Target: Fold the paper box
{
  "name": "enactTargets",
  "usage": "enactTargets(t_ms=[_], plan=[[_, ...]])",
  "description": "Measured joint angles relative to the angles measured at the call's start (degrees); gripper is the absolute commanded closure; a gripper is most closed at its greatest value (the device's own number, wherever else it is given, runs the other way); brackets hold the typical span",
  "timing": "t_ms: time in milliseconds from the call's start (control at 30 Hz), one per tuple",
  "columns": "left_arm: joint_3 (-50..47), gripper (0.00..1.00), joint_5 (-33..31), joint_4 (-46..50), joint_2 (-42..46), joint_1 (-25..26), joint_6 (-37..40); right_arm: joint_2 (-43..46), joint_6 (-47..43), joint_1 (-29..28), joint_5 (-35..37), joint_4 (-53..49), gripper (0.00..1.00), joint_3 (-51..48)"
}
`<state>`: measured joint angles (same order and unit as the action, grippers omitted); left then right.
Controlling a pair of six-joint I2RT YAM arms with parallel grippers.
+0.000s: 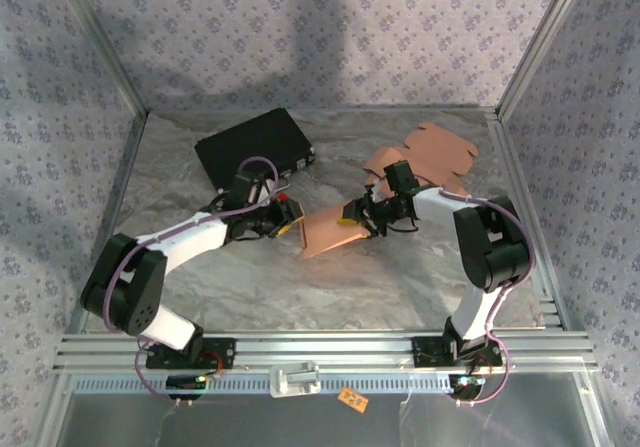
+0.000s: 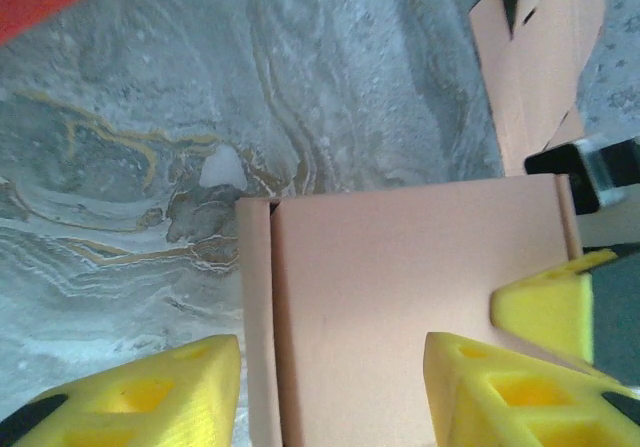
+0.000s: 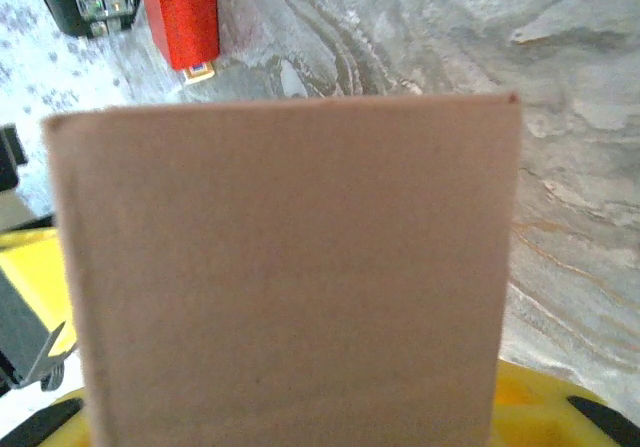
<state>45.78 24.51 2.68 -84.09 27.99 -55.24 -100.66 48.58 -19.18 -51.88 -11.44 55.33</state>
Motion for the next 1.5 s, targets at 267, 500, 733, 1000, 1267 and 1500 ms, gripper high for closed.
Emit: enactTargets(t_ms=[267, 500, 733, 1000, 1267, 1500], plan=[[6.5, 0.47, -4.1, 10.7, 9.0, 3.7, 20.1, 3.6, 18.1, 2.8, 0.0, -5.4, 0.57, -0.4], [6.7, 0.44, -5.8, 17.9, 16.2, 13.4, 44.8, 4.1, 24.7, 6.1, -3.4, -12.8, 0.57, -0.3], [5.4, 0.41, -6.6, 19.4, 16.0, 13.4, 49.8, 2.6, 27.1, 7.2, -7.1, -17.7, 0.57, -0.2], [5.8, 0.41, -7.9, 19.6, 5.1, 14.1, 46.8, -0.9, 27.1, 9.1, -9.9, -18.9, 0.56, -0.2], [9.6, 0.43, -8.9, 16.6, 0.3, 14.1, 41.6, -3.6, 26.4, 9.6, -10.8, -22.0, 0.56, 1.0], [10.1, 0.41, -8.5, 15.8, 2.6, 14.1, 45.9, -4.8, 25.5, 10.6, -11.4, -23.5, 0.57, 1.7]])
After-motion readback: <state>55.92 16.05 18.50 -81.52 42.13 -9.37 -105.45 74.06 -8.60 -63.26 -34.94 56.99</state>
